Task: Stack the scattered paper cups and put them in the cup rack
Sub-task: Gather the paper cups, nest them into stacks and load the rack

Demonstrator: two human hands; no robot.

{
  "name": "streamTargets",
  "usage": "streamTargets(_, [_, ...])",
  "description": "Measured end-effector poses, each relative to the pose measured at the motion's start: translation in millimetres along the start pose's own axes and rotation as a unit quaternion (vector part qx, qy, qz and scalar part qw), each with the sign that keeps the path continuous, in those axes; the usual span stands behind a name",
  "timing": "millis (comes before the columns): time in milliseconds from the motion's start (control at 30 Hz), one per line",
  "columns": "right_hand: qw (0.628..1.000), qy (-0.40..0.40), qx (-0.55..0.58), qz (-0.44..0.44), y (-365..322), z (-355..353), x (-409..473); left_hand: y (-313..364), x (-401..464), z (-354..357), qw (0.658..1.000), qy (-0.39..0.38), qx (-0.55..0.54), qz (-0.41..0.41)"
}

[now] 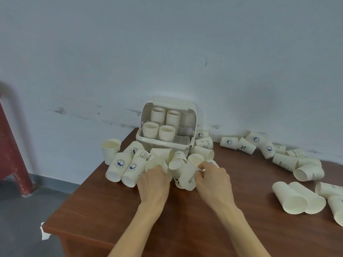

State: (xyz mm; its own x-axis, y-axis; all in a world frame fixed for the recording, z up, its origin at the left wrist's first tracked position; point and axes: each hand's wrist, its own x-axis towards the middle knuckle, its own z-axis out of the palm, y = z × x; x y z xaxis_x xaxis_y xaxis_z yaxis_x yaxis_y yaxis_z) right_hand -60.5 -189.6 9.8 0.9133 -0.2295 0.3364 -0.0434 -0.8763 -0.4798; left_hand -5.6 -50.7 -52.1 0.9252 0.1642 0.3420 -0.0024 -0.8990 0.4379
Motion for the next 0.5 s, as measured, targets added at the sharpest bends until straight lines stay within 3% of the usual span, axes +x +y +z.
streamTargets(500, [0.999,0.016,0.021,-0.036,-5.1,18.8,7.4,-1.5,3.7,-45.5,0.997,0.07,-0.02,-0.017])
